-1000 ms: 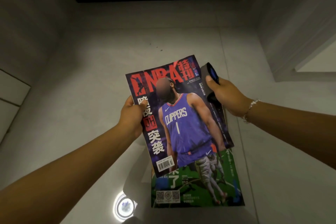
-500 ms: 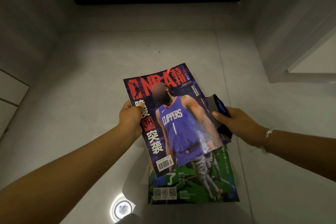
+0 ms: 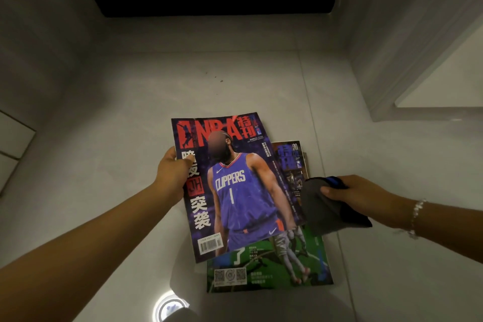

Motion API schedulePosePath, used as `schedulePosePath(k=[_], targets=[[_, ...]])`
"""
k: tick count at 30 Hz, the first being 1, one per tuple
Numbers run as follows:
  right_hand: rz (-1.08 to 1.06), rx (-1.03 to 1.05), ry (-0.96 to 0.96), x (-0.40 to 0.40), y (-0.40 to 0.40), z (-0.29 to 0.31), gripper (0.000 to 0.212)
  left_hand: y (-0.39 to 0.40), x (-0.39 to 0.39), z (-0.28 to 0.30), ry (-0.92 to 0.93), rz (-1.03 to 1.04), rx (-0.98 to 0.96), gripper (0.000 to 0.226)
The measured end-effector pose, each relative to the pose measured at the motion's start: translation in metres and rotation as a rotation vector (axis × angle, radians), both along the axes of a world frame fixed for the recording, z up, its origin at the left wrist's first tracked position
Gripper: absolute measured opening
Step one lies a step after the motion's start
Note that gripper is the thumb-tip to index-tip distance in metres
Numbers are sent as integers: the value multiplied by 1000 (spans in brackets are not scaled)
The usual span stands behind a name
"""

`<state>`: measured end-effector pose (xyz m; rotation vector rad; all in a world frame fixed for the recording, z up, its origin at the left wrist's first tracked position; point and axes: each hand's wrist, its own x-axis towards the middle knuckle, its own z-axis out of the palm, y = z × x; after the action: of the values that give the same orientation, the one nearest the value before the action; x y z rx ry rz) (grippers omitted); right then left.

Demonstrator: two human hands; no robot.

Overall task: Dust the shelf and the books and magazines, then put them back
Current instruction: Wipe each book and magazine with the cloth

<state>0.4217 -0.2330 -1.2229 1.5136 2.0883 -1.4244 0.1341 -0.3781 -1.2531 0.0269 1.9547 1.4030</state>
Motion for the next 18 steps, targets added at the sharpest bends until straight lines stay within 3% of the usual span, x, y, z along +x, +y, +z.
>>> schedulePosePath(k=[6, 18], targets=[[52, 132, 92, -15, 0, 20, 25, -1, -3, 14, 15, -82, -24, 26], [72, 12, 371, -70, -21, 43, 13, 6, 26, 63, -9, -220, 103, 7]])
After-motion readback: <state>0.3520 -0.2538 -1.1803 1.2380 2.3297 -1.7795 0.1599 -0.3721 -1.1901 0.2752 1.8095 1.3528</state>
